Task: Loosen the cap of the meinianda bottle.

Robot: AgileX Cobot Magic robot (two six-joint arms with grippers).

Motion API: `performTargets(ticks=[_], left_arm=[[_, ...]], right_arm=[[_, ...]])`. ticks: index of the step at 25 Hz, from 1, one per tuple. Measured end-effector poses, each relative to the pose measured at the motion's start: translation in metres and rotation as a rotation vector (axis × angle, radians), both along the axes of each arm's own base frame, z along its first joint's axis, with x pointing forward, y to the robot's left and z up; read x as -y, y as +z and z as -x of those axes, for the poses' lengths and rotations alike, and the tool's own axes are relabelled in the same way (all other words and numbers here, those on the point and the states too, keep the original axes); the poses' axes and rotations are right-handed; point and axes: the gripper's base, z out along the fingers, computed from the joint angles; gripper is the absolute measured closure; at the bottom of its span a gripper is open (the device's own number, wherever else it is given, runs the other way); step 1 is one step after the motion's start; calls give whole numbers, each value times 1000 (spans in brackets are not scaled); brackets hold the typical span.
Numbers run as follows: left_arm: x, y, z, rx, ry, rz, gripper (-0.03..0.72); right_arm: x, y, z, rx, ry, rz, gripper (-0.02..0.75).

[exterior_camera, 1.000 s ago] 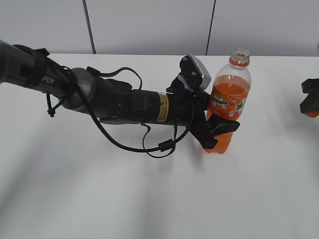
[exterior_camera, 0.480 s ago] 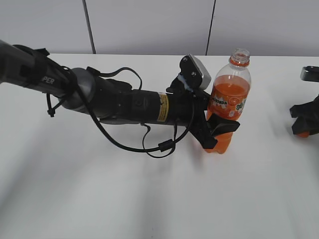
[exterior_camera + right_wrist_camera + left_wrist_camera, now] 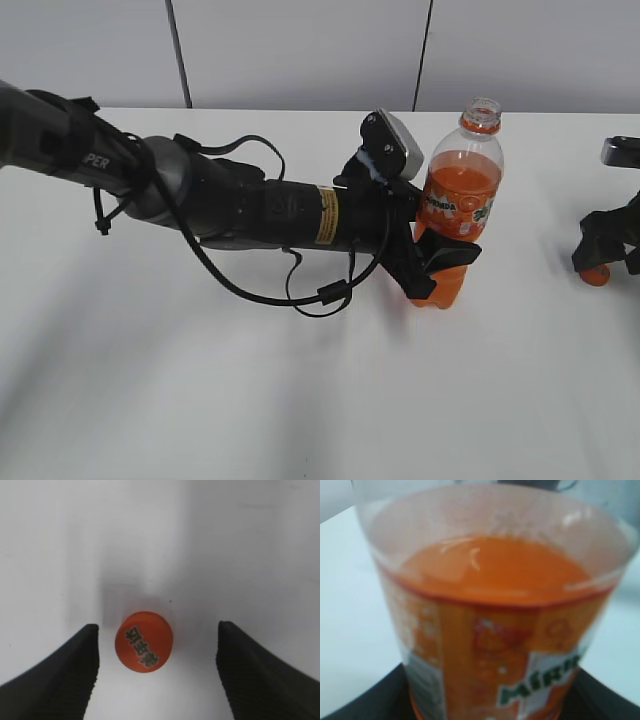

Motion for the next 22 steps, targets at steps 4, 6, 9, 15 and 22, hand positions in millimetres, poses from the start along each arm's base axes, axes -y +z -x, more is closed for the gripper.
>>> performTargets(ticks=[4,6,9,15,22], left_arm=[[0,0,0,0,1,-1,263],[0,0,0,-4,3,-1,211],[0,0,0,-12,5,2,61],[-7,-3,-2,-18,-39,-42,64],[-38,-10,-10,-101,-140,-125,108]], right_arm=[[0,0,0,-2,-2,-4,161],[-1,0,1,-7,-3,-8,160],[-1,0,1,-14,-2,-11,160],[-2,7,3,-17,6,-18,160],[-3,42,6,70,9,-5,160]])
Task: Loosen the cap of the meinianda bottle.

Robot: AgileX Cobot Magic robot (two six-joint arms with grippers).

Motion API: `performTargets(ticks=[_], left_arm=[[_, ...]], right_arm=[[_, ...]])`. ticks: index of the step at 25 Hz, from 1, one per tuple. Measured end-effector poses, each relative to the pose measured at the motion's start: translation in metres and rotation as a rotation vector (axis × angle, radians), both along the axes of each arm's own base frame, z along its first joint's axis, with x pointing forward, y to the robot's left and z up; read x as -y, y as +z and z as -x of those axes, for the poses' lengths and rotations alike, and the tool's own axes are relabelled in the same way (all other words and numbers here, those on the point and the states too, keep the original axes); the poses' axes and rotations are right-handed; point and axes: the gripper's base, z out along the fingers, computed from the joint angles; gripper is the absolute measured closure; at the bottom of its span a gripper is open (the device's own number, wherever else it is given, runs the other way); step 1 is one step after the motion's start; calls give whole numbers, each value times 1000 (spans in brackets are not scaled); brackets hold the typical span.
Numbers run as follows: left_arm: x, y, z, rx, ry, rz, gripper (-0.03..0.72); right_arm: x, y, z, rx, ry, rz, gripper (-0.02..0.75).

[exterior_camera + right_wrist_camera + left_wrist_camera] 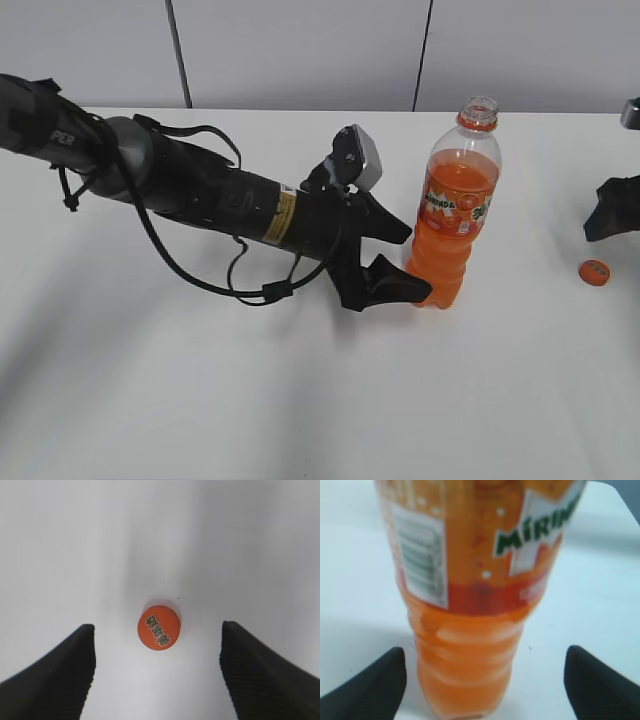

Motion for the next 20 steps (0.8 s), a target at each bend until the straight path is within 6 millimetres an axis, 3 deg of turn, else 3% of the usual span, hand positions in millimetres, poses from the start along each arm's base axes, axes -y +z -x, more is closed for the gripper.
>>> performTargets(ticks=[7,9,14,20], left_arm=[[-41,-6,-7,-132,-78,-114,129],[-50,1,-12,-135,-45,-132,142],[-65,46,-31,1,153,-161,162],[-92,112,-56,304,561,-249,204]], right_arm=[[-2,50,8,140,-1,22,160],[-2,61,11,173,-1,27,160],[-4,89,20,252,-1,41,160],[-5,116,30,334,-1,55,160]])
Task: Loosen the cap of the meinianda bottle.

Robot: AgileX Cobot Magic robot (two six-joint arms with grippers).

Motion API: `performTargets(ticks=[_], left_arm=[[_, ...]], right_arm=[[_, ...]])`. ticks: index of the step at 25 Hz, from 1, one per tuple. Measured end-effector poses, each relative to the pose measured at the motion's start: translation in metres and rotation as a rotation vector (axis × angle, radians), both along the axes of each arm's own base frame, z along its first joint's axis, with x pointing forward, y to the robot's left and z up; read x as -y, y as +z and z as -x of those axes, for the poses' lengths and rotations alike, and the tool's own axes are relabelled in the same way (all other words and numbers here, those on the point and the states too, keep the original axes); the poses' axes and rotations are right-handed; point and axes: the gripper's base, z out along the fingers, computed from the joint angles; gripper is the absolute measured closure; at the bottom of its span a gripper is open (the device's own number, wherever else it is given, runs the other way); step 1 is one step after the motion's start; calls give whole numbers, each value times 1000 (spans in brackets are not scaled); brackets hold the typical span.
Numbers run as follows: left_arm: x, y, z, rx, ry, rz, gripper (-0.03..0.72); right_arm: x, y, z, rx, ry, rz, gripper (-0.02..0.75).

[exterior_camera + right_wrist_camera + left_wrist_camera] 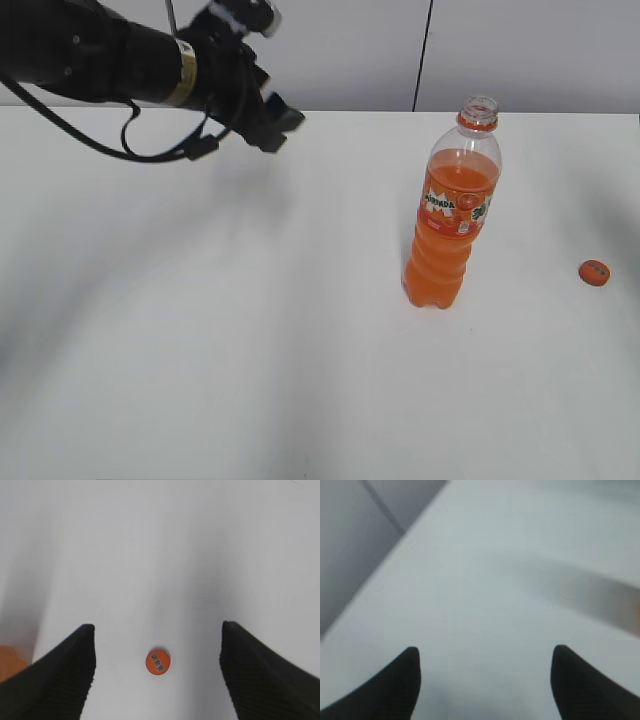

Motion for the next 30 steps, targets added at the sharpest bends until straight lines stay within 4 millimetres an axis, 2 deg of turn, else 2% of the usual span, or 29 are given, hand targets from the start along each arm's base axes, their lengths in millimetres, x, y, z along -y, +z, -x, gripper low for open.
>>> performTargets(ticks=[5,8,11,15,19,25,30], left_arm=[[-41,38,-16,252,434,-130,233],[-69,48,-19,304,621,-205,240],[-91,53,-15,211,692,-223,242],[-127,65,-6,-2,784,-208,242],[-153,83,2,-235,809,-258,247],[-170,124,15,-428,850,-284,274],[-167,160,24,-434,837,-211,284]], right_arm=[[-1,13,6,40,0,7,160],[-1,17,8,53,0,10,160],[-1,21,10,66,4,26,160],[-1,27,12,77,10,38,160],[-3,47,12,71,37,33,160],[-7,98,14,50,88,10,163],[-7,144,23,62,111,59,188]])
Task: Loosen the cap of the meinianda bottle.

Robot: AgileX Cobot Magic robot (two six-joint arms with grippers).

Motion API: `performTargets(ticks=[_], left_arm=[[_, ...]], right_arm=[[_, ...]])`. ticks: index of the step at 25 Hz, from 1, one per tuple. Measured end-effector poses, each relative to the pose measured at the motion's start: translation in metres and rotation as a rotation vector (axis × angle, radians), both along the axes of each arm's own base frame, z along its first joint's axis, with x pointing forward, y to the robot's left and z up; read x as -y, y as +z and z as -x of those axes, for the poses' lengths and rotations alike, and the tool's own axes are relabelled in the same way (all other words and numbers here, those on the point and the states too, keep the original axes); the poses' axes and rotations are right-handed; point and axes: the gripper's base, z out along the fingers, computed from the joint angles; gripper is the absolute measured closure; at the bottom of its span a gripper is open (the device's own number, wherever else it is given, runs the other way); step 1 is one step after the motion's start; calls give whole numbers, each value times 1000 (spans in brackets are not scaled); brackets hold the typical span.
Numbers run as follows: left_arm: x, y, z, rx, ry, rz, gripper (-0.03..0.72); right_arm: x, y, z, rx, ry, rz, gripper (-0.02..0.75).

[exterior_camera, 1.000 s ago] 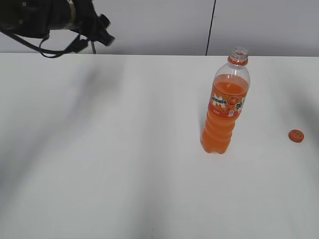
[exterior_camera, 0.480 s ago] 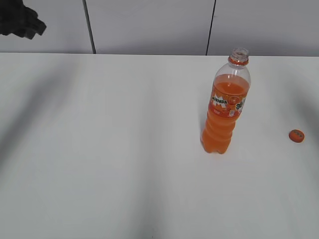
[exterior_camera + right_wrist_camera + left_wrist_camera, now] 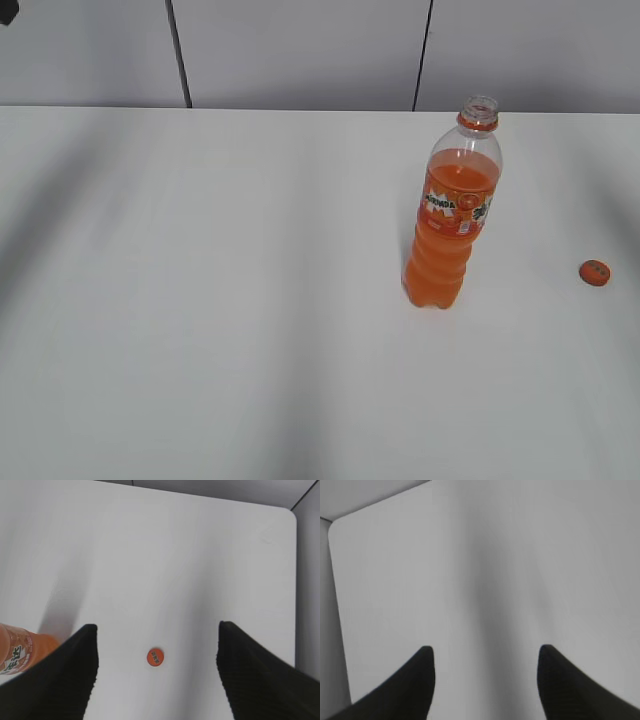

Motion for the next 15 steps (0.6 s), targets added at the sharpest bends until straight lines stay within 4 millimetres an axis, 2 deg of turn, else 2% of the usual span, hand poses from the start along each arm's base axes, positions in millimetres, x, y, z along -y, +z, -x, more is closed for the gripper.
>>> performTargets(ticks=[4,8,12,15], left_arm=[[5,25,19,53,-17,81,285],[3,51,41,124,-25,104,287],[1,76,75,195,-31,122,287],[-2,80,104,209,-33,127,287]], right_arm=[[1,26,11,-6,12,47,192],[-2,40,24,22,15,67,192],[-13,51,52,66,42,77,192],[-27,49,77,78,87,77,192]])
